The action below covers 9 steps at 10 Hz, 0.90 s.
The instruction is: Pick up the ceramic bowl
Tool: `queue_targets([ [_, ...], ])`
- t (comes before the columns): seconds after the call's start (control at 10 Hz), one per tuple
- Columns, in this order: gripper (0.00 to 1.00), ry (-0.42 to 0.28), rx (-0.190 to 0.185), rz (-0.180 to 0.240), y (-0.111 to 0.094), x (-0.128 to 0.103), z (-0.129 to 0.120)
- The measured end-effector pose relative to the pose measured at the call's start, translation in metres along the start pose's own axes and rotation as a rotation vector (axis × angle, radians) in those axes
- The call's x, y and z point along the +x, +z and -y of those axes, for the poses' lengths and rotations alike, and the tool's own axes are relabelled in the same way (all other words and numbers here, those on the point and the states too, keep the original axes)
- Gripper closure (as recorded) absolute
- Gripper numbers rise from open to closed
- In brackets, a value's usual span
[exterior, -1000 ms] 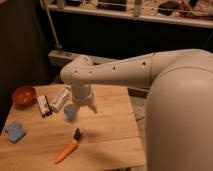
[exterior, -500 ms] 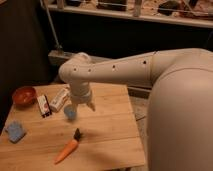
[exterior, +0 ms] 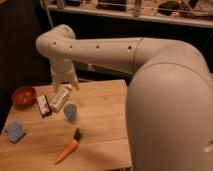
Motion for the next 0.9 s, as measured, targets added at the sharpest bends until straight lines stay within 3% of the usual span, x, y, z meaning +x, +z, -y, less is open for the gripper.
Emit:
queue_targets([
  [0.3,0.35,-0.050,0.000,0.016,-0.018,-0.049,-0.047],
  [0.6,0.35,-0.111,-0.023,0.032,-0.019,-0.087,-0.104],
  [0.8,0.35,-0.145,-0.034,0.073,-0.012,-0.110,-0.135],
  [0.9,0.35,-0.156,-0.040,0.119,-0.006,-0.124,-0.150],
])
